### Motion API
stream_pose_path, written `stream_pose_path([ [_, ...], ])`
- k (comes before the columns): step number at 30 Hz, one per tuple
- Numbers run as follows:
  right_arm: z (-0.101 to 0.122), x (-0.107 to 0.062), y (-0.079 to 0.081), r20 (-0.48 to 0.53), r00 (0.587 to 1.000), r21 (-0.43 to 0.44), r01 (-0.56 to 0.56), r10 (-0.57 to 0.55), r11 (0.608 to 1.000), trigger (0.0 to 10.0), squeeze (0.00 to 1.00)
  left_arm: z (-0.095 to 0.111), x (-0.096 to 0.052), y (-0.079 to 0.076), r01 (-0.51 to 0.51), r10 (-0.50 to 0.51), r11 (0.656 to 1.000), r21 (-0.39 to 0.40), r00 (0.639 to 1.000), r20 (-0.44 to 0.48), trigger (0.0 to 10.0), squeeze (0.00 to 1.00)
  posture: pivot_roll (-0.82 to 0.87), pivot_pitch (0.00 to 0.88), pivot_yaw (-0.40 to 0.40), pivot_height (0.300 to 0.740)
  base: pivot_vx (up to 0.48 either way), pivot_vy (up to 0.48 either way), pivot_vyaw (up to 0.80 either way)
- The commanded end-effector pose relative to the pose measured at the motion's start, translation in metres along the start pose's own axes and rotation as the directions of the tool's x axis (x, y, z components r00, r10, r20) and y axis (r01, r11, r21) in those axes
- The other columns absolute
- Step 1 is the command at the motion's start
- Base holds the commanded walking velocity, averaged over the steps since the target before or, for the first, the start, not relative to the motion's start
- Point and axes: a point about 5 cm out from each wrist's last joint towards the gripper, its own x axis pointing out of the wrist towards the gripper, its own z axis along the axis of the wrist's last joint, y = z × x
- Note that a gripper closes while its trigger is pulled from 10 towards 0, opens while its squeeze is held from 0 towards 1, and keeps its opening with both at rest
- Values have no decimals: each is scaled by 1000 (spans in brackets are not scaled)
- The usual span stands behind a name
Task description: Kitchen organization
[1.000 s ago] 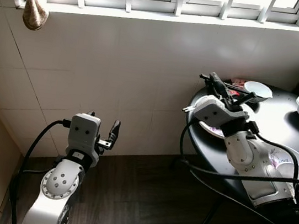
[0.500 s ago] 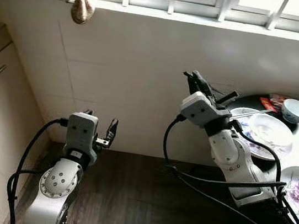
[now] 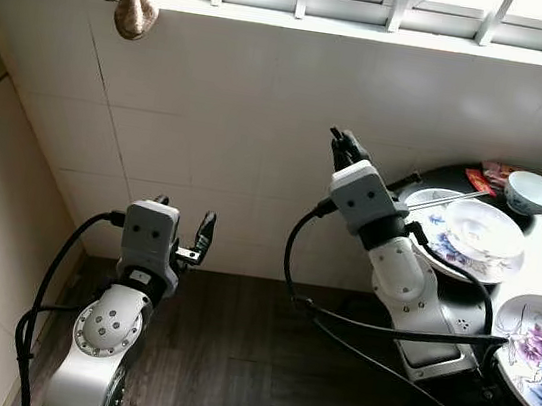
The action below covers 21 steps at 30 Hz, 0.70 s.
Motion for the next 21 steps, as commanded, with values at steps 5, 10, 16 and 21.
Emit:
stream_pose_path([
  [5,4,1,-8,4,1000,47,31,-31,998,0,0,5,0,2,-14,15,1000,-16,999,33,10000,0,96,0,-36,740,0,0,800],
  [10,6,2,-7,8,1000,45,26,-26,999,0,0,4,0,2,-11,11,1000,-11,999,30,10000,0,99,0,-38,740,187,0,800],
  [16,7,3,-4,11,1000,46,7,-7,999,0,0,5,0,2,-12,12,1000,-13,999,34,10000,0,101,0,-39,740,82,0,800],
  [21,7,3,-2,11,1000,39,-9,9,999,0,0,7,0,1,-4,4,1000,-11,999,44,10000,0,99,0,-38,740,358,0,800],
])
